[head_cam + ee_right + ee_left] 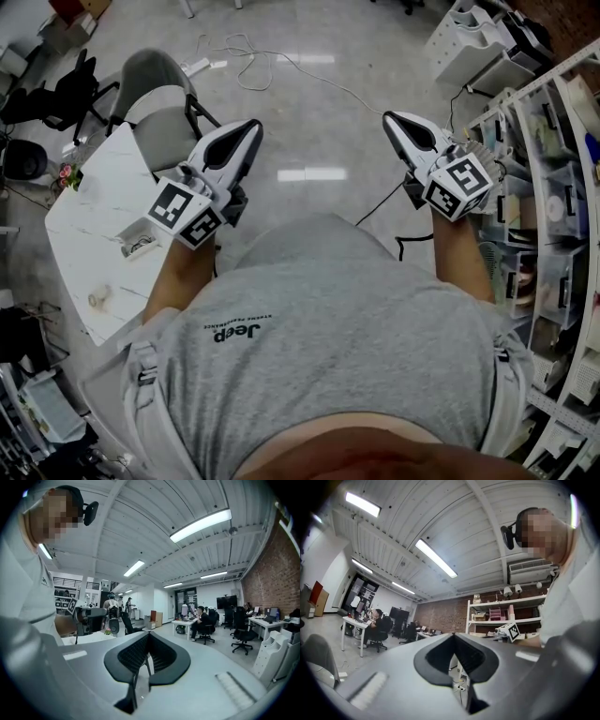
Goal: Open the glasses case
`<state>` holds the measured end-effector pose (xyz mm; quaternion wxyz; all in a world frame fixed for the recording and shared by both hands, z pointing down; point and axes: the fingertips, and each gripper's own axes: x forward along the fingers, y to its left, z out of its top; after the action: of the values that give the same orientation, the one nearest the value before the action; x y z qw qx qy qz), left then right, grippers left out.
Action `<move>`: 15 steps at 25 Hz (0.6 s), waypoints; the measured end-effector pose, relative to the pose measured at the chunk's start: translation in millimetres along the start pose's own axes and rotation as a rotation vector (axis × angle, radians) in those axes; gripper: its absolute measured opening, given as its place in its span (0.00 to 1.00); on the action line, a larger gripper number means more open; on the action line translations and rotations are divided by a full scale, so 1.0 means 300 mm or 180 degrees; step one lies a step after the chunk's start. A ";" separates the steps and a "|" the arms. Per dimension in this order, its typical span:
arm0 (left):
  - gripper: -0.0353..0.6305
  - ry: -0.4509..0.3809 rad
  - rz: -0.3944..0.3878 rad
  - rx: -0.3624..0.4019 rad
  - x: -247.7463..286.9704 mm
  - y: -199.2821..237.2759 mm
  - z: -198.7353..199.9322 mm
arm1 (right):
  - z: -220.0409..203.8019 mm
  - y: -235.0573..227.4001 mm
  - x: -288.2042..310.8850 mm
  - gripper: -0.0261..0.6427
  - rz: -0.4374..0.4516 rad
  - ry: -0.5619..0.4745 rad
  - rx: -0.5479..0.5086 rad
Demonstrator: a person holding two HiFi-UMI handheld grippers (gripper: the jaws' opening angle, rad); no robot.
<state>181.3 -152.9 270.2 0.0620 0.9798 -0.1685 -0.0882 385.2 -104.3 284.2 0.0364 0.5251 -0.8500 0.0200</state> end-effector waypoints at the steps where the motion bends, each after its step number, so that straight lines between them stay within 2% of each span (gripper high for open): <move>1: 0.14 -0.0001 -0.0002 0.0002 -0.001 0.001 -0.002 | 0.000 0.001 0.002 0.04 0.0002 -0.0001 -0.0005; 15: 0.14 -0.0022 -0.0005 0.0030 0.004 0.003 0.006 | 0.006 0.000 0.001 0.04 0.0023 0.0017 -0.0055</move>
<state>181.7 -154.4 268.5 0.0567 0.9799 -0.1684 -0.0908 384.9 -104.6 282.4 0.0431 0.5217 -0.8519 0.0143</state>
